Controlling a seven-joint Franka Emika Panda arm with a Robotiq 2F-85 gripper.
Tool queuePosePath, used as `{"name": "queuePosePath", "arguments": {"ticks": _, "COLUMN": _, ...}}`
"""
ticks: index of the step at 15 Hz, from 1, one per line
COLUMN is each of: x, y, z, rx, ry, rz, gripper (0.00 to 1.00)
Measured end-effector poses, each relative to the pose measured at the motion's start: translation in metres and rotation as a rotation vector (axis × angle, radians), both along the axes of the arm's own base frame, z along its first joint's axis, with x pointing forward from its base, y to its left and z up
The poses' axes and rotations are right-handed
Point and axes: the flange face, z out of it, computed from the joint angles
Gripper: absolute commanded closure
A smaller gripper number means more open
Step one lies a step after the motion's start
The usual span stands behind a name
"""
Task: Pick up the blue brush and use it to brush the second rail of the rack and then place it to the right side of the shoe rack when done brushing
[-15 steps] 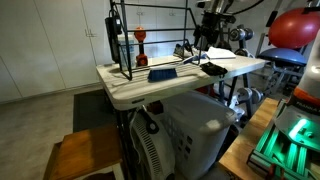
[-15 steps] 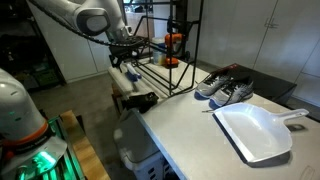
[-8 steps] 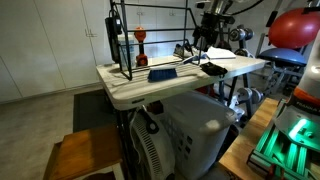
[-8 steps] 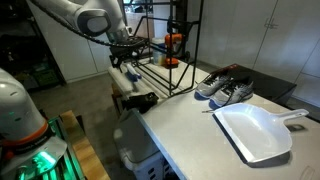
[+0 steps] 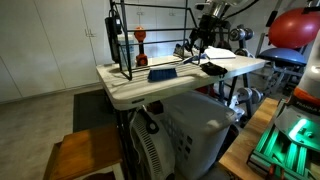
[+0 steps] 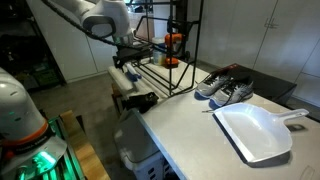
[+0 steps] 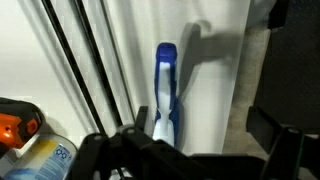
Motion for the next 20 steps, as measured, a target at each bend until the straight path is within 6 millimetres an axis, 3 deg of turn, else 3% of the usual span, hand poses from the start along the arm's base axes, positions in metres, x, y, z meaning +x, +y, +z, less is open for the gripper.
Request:
{"name": "queuePosePath", "arguments": {"ticks": 13, "x": 0.039, "y": -0.009, "z": -0.051, "rx": 0.078, "ry": 0.055, "rz": 0.004, "gripper": 0.01}}
{"name": "queuePosePath", "arguments": {"ticks": 15, "x": 0.044, "y": -0.005, "z": -0.056, "rx": 0.074, "ry": 0.065, "rz": 0.013, "gripper": 0.13}}
{"name": "queuePosePath", "arguments": {"ticks": 16, "x": 0.046, "y": -0.003, "z": -0.058, "rx": 0.072, "ry": 0.069, "rz": 0.017, "gripper": 0.3}}
{"name": "queuePosePath", "arguments": {"ticks": 20, "x": 0.054, "y": 0.004, "z": -0.065, "rx": 0.067, "ry": 0.084, "rz": 0.032, "gripper": 0.63}}
